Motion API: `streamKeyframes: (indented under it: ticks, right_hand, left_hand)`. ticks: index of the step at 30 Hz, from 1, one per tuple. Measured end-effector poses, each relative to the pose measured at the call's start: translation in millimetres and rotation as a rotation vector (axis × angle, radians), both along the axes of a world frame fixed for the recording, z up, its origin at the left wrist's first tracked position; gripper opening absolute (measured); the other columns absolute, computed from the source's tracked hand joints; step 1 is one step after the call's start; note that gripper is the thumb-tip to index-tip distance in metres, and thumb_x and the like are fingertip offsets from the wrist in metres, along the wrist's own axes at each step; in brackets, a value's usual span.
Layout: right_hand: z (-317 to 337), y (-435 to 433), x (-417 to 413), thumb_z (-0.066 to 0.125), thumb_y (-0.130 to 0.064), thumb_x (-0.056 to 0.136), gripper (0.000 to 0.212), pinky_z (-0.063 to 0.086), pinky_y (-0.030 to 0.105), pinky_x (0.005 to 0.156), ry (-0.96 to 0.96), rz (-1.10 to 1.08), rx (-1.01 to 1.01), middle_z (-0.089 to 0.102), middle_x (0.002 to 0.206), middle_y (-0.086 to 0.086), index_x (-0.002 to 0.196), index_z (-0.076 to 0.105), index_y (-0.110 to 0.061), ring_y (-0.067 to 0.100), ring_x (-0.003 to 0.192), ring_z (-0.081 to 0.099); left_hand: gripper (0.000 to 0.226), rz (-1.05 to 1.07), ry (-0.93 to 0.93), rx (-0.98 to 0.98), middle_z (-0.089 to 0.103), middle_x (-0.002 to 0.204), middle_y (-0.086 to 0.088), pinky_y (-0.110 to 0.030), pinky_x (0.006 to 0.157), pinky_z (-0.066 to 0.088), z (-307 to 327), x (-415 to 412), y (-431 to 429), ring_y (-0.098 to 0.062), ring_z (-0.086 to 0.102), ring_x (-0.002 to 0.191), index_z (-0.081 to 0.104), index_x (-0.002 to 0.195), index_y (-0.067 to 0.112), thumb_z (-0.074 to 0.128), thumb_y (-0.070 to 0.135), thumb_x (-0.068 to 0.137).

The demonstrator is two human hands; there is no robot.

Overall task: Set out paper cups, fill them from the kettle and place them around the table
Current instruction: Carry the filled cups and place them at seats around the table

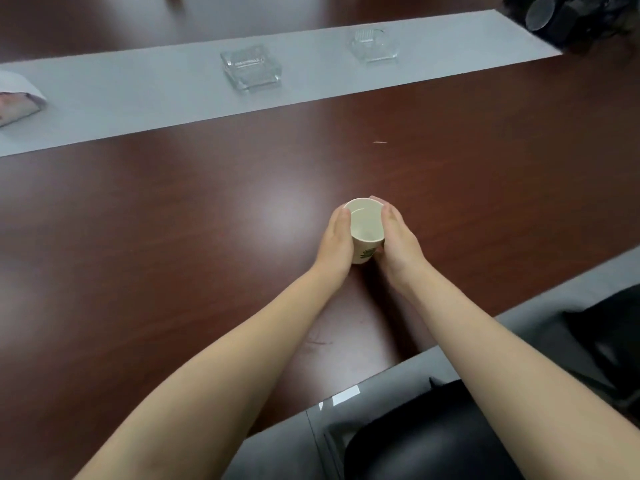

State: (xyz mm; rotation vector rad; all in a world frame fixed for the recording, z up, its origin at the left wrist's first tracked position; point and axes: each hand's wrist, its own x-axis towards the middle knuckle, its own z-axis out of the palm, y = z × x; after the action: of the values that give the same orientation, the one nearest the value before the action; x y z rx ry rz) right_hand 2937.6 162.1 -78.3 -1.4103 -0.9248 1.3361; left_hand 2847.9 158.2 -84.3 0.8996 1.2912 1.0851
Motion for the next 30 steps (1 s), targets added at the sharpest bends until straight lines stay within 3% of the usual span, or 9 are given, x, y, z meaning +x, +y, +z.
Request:
streamKeyframes:
  ticks: [5, 12, 16, 20, 23, 24, 26, 30]
  right_hand:
    - [-9, 7, 3, 0.033, -0.036, 0.1, 0.024, 0.037, 0.042, 0.11, -0.035, 0.061, 0.003, 0.059, 0.128, 0.001, 0.106, 0.056, -0.04, 0.018, 0.122, 0.054]
    - [-14, 10, 7, 0.031, -0.031, 0.103, 0.027, 0.035, 0.032, 0.11, -0.076, 0.068, 0.006, 0.054, 0.133, -0.001, 0.123, 0.049, -0.032, 0.013, 0.125, 0.049]
    - [-11, 6, 9, 0.031, -0.036, 0.102, 0.039, 0.032, 0.026, 0.109, -0.113, 0.08, -0.026, 0.049, 0.137, -0.004, 0.136, 0.044, -0.022, 0.008, 0.126, 0.045]
    - [-3, 3, 10, 0.034, -0.052, 0.096, 0.051, 0.034, 0.038, 0.111, -0.098, 0.088, -0.076, 0.051, 0.134, -0.004, 0.137, 0.042, -0.022, 0.013, 0.126, 0.048]
    - [10, 0, 14, 0.03, -0.057, 0.096, 0.057, 0.033, 0.038, 0.11, -0.095, 0.051, -0.156, 0.046, 0.13, -0.012, 0.143, 0.032, -0.027, 0.013, 0.124, 0.046]
    - [16, -2, 15, 0.028, -0.057, 0.096, 0.057, 0.033, 0.039, 0.109, -0.108, 0.054, -0.172, 0.047, 0.132, -0.011, 0.144, 0.031, -0.028, 0.014, 0.122, 0.046]
    - [26, -9, 20, 0.027, -0.057, 0.096, 0.058, 0.031, 0.041, 0.11, -0.13, 0.064, -0.175, 0.047, 0.14, -0.005, 0.145, 0.03, -0.026, 0.016, 0.127, 0.045]
    - [48, -31, 28, 0.026, -0.055, 0.097, 0.059, 0.025, 0.045, 0.114, -0.176, 0.063, -0.166, 0.043, 0.146, -0.001, 0.147, 0.027, -0.023, 0.018, 0.136, 0.036]
  left_hand:
    - [0.035, 0.008, 0.034, 0.008, 0.06, 0.108, 0.005, 0.0, 0.069, 0.039, -6, -2, 7, -0.003, 0.055, 0.095, 0.054, 0.119, 0.016, 0.022, 0.024, 0.105]
    - [0.028, 0.003, 0.099, 0.043, 0.052, 0.094, 0.021, 0.006, 0.066, 0.032, -9, -3, 1, 0.017, 0.048, 0.082, 0.05, 0.115, 0.02, 0.024, 0.021, 0.105]
    - [0.03, 0.0, 0.11, 0.028, 0.056, 0.098, 0.014, 0.004, 0.069, 0.035, -8, -4, -2, 0.012, 0.051, 0.086, 0.052, 0.114, 0.019, 0.024, 0.023, 0.105]
    - [0.034, -0.004, 0.13, 0.018, 0.057, 0.102, 0.01, 0.002, 0.072, 0.037, 4, -8, -7, 0.009, 0.053, 0.09, 0.051, 0.118, 0.013, 0.022, 0.025, 0.105]
    - [0.041, 0.03, 0.141, -0.041, 0.059, 0.116, -0.009, -0.024, 0.095, 0.04, 12, -13, -16, -0.02, 0.054, 0.112, 0.05, 0.12, 0.007, 0.023, 0.034, 0.105]
    - [0.038, 0.043, 0.15, -0.069, 0.057, 0.116, -0.007, -0.029, 0.099, 0.036, 15, -16, -20, -0.021, 0.052, 0.113, 0.049, 0.118, 0.012, 0.023, 0.037, 0.104]
    - [0.039, 0.061, 0.178, -0.111, 0.049, 0.116, 0.003, -0.029, 0.099, 0.033, 23, -21, -30, -0.014, 0.044, 0.11, 0.046, 0.123, 0.017, 0.023, 0.042, 0.103]
    - [0.041, 0.102, 0.195, -0.129, 0.047, 0.117, 0.003, -0.024, 0.087, 0.025, 48, -28, -54, -0.013, 0.04, 0.106, 0.04, 0.129, 0.015, 0.023, 0.042, 0.102]
